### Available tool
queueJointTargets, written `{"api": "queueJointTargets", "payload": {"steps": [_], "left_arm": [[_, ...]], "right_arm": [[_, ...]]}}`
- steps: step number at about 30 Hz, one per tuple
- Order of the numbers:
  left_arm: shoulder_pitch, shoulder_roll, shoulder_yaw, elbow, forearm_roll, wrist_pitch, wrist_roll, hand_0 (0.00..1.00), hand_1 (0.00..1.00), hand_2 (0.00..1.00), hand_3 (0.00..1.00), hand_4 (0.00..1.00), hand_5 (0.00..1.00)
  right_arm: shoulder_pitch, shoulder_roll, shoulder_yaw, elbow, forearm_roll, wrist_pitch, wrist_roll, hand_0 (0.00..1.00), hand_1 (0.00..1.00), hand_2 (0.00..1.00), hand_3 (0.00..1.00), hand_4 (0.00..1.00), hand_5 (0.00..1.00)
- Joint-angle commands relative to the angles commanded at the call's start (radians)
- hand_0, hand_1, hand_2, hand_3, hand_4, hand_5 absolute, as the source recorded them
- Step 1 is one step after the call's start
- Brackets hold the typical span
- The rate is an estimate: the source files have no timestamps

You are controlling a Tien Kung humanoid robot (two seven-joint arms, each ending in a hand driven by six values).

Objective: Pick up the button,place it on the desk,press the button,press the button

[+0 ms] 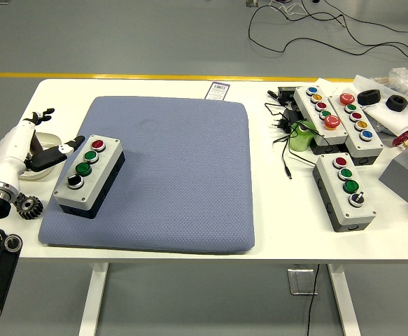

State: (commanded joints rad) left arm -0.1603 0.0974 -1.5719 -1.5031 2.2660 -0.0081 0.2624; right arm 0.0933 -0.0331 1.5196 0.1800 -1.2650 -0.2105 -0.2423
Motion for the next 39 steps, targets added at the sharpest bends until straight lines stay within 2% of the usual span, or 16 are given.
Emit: {"api": "queueJointTargets", "payload": {"steps": [3, 4, 8, 17, 25, 27, 28, 33, 34, 39], "left_arm": [[-0.001, 0.001, 0.010, -0.003, 0.003, 0.000, 0.022, 0.933, 0.991, 0.981, 0.998, 0.993, 0.773], [-0.002, 0.005, 0.035, -0.006, 0.003, -0.003, 0.062, 0.977, 0.998, 0.998, 0.998, 0.998, 0.770], [-0.002, 0.010, 0.101, -0.014, 0.003, -0.033, 0.137, 0.977, 0.998, 0.998, 0.998, 0.998, 0.770], [-0.014, 0.005, 0.172, -0.001, 0.003, -0.085, 0.230, 0.998, 0.998, 0.998, 0.998, 0.998, 0.776], [-0.049, 0.001, 0.216, 0.026, 0.003, -0.137, 0.327, 0.998, 0.998, 0.998, 0.998, 0.998, 0.756], [-0.062, -0.005, 0.230, 0.032, 0.003, -0.165, 0.363, 0.998, 0.998, 0.998, 0.998, 0.998, 0.756], [-0.067, -0.006, 0.236, 0.033, 0.003, -0.176, 0.376, 0.933, 0.998, 0.998, 0.998, 0.998, 0.570], [-0.105, -0.014, 0.275, 0.053, 0.003, -0.236, 0.383, 0.933, 0.998, 0.998, 0.998, 0.998, 0.570], [-0.111, -0.015, 0.281, 0.057, 0.003, -0.241, 0.383, 0.843, 0.998, 0.998, 0.998, 0.998, 0.493], [-0.144, -0.017, 0.308, 0.073, 0.003, -0.280, 0.383, 0.843, 0.998, 0.998, 0.998, 0.998, 0.493]], "right_arm": [[0.000, 0.000, 0.000, 0.000, -0.001, 0.000, 0.000, 0.695, 0.694, 0.744, 0.623, 0.489, 0.318], [0.000, 0.000, 0.001, 0.000, -0.001, 0.001, 0.000, 0.694, 0.693, 0.743, 0.623, 0.489, 0.317], [0.001, 0.001, 0.002, 0.000, -0.005, 0.002, 0.000, 0.694, 0.693, 0.743, 0.623, 0.489, 0.317], [0.001, 0.000, 0.000, 0.000, -0.006, 0.003, 0.001, 0.692, 0.693, 0.741, 0.623, 0.487, 0.316], [0.004, 0.001, -0.002, 0.000, -0.007, 0.005, 0.001, 0.692, 0.693, 0.741, 0.623, 0.487, 0.316], [0.005, 0.000, -0.002, 0.000, -0.007, 0.005, 0.001, 0.692, 0.693, 0.741, 0.623, 0.487, 0.316], [0.005, 0.001, -0.001, 0.000, -0.009, 0.005, 0.001, 0.690, 0.692, 0.740, 0.622, 0.487, 0.317], [0.006, 0.000, 0.005, 0.000, -0.019, 0.005, 0.001, 0.690, 0.692, 0.740, 0.622, 0.487, 0.317], [0.006, 0.000, 0.005, 0.000, -0.020, 0.005, 0.001, 0.690, 0.692, 0.740, 0.622, 0.487, 0.317], [0.005, -0.001, 0.008, 0.000, -0.025, 0.005, 0.002, 0.690, 0.692, 0.740, 0.622, 0.487, 0.317]]}}
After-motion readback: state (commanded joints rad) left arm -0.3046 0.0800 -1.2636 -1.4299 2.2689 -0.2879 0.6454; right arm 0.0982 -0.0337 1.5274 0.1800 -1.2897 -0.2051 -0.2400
